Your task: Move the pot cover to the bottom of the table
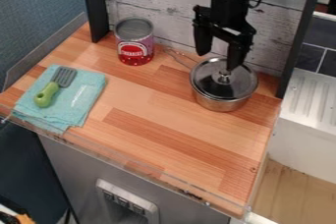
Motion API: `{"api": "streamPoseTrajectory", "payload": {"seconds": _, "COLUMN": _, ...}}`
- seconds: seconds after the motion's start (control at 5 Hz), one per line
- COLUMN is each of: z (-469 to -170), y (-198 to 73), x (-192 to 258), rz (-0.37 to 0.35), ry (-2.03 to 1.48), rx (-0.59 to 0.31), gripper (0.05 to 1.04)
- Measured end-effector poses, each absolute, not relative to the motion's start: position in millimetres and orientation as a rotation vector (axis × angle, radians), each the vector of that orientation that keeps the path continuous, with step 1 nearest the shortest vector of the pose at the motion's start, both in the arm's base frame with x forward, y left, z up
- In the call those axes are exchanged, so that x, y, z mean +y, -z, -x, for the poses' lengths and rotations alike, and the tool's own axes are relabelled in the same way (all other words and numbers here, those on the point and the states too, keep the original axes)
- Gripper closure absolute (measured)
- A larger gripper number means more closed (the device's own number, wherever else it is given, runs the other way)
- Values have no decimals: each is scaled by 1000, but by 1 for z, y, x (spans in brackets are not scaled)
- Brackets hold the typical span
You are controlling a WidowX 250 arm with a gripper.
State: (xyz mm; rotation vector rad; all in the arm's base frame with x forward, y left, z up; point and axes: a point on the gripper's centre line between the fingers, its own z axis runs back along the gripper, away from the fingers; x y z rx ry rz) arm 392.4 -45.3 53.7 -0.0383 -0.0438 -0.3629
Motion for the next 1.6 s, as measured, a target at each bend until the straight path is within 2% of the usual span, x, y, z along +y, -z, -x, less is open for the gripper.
{"api": "streamPoseTrajectory", "payload": {"seconds": 0.2, "z": -392, "y": -45, "x": -51, "rz": 12, "ry": 383, "rx": -33, "gripper": 83}}
{"api": "streamPoseTrajectory", "payload": {"seconds": 0.4, "z": -392, "y": -33, "x": -50, "rz": 2, "ry": 381, "rx": -11, "gripper": 135}}
{"api": "streamPoseTrajectory", "payload": {"seconds": 0.6, "z": -393, "y": -32, "x": -49, "rz": -3, "ry": 385, "rx": -4, "gripper": 382}}
{"api": "streamPoseTrajectory", "payload": {"seconds": 0.8, "z": -393, "y": -32, "x": -55, "rz": -16, "ry": 409, "rx": -5, "gripper": 689}}
{"api": "streamPoseTrajectory", "payload": {"seconds": 1.0, "z": -392, "y": -32, "x": -56, "rz": -24, "ry": 421, "rx": 3, "gripper": 800}}
{"api": "streamPoseTrajectory", "payload": {"seconds": 1.4, "z": -380, "y": -41, "x": -55, "rz": 14, "ry": 419, "rx": 18, "gripper": 801}}
{"api": "streamPoseTrajectory", "payload": {"seconds": 1.6, "z": -362, "y": -71, "x": -24, "rz": 53, "ry": 317, "rx": -54, "gripper": 801}}
